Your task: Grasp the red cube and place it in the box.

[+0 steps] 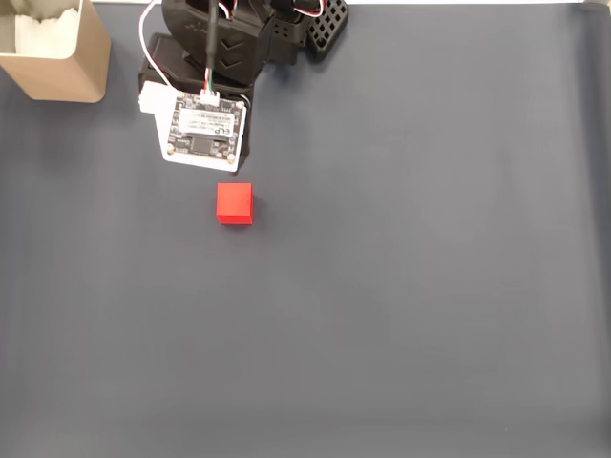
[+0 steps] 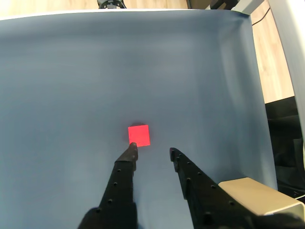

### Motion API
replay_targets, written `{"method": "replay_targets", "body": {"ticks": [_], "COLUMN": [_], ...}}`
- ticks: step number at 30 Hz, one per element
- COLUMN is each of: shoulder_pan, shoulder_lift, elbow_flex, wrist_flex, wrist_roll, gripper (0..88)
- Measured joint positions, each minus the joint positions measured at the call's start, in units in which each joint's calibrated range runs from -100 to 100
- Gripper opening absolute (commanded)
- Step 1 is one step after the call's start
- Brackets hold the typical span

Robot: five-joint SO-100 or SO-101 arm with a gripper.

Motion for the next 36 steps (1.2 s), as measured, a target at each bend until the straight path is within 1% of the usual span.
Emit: {"method": "replay_targets", "body": {"ticks": [11, 22, 36], "shoulder_pan": [0.3, 0.3, 0.3], "shoulder_lift": [-0.35, -0.52, -0.87], "elbow_flex": [2.08, 6.69, 13.47], "wrist_flex": [-3.18, -7.56, -11.14], "wrist_roll": [1.51, 1.71, 1.81], "gripper": [21.0, 28.3, 30.7]}}
